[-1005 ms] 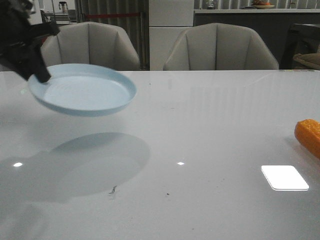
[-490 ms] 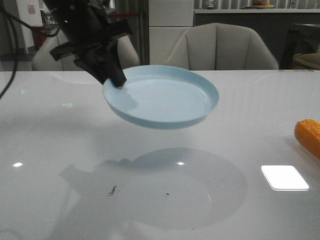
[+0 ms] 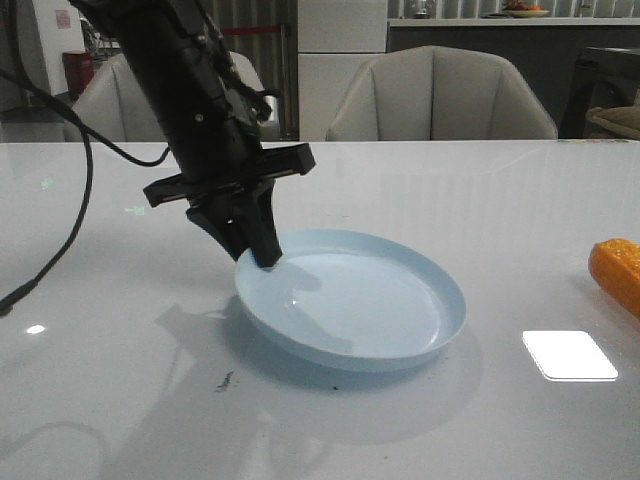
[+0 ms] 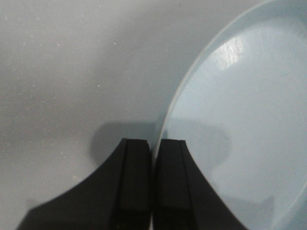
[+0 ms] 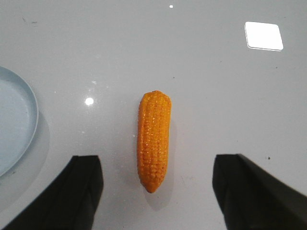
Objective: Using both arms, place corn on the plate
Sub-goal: 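Set the plate down, open the left gripper and raise it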
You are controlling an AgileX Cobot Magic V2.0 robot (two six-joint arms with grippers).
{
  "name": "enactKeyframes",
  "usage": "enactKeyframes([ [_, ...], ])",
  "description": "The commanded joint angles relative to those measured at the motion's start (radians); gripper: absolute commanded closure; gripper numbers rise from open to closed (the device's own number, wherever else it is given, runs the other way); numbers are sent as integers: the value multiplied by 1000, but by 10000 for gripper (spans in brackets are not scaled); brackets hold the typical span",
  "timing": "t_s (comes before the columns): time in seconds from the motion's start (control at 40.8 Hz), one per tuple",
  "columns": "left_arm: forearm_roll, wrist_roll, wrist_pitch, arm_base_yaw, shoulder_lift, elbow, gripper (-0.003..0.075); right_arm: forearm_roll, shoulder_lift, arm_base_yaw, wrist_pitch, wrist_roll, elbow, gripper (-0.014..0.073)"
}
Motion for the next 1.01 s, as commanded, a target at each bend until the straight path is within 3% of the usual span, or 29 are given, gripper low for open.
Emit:
enactKeyframes([
  [0.0, 3, -2, 8, -7, -43, -30, 622, -17, -2, -5, -66, -9, -37, 11],
  [0.123, 39, -2, 17, -7, -42, -30, 568, -17, -2, -5, -66, -9, -37, 11],
  [0.343, 104, -2, 14, -7, -42, -30, 381, -17, -2, -5, -66, -9, -37, 11],
  [0.49, 109, -2, 15, -7, -42, -58, 312, -17, -2, -5, -66, -9, -37, 11],
  [0.834, 108, -2, 9, 0, -81, -392, 342, -17, -2, -5, -67, -9, -37, 11],
  [0.981, 131, -2, 73, 15, -111, -577, 372, -12, -1, -5, -57, -8, -37, 11],
])
